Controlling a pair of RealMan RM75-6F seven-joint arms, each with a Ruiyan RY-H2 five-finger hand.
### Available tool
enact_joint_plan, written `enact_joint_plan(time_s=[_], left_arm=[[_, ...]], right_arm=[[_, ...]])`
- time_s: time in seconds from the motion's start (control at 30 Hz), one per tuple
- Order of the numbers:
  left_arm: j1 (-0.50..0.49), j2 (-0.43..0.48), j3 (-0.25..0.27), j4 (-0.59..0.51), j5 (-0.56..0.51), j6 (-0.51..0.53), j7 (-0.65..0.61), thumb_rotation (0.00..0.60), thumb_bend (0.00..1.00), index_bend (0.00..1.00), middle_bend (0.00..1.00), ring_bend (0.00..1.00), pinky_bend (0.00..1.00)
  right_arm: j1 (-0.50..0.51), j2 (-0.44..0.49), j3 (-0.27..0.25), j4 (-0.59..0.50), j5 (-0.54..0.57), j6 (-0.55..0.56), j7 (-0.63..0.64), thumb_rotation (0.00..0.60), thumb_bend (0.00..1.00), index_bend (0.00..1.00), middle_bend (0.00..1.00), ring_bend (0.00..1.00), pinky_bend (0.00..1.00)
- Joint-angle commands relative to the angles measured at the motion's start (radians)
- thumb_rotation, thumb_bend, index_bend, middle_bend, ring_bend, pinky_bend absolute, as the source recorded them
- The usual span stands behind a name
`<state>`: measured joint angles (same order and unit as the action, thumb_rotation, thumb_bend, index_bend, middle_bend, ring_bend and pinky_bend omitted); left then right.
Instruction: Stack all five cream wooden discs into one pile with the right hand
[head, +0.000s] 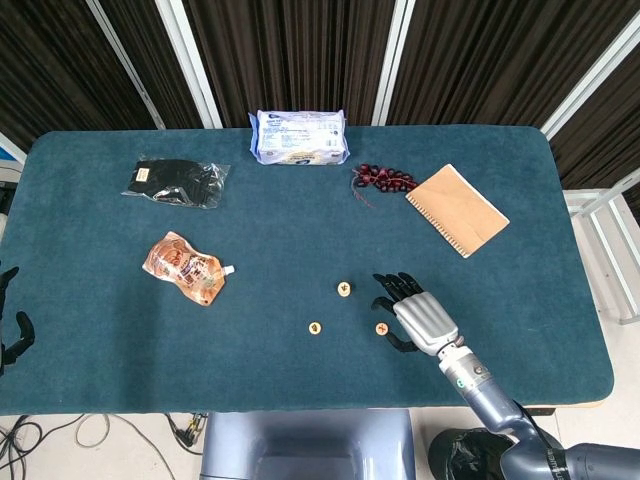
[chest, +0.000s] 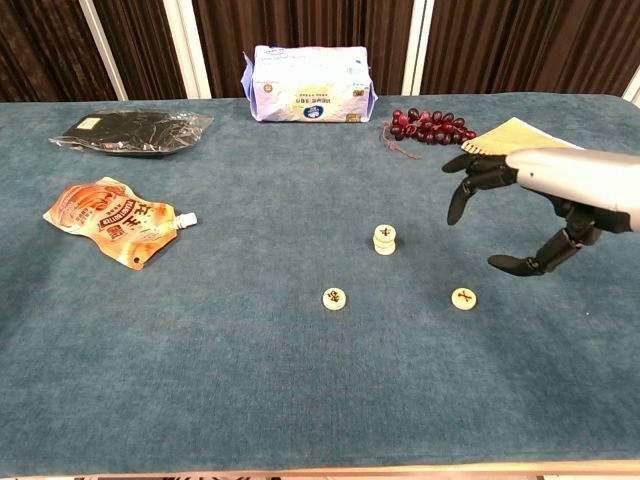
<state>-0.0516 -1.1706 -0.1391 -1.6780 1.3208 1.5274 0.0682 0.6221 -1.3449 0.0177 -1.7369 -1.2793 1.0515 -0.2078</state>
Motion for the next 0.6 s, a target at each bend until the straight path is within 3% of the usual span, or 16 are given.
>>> enact_joint_plan(time_s=[0.03,0.6], left_arm=[[0.0,-0.001,0.001,0.0,0.001,0.0,0.002,0.6,0.62,0.14,0.0,0.0,0.0],[0.001,0.0,0.001,-0.002,0.0,0.001,0.001,0.6,0.62,0.14,0.0,0.0,0.0]], right_arm=[[-0.014,-0.012,-0.013,0.021,-0.002,-0.004,0.011,0.6,0.43,0.33,0.0,0.0,0.0],[-0.058,-0.106,-0.019,0.178,0.03,-0.045,0.042,0.6,0.43,0.33,0.0,0.0,0.0]])
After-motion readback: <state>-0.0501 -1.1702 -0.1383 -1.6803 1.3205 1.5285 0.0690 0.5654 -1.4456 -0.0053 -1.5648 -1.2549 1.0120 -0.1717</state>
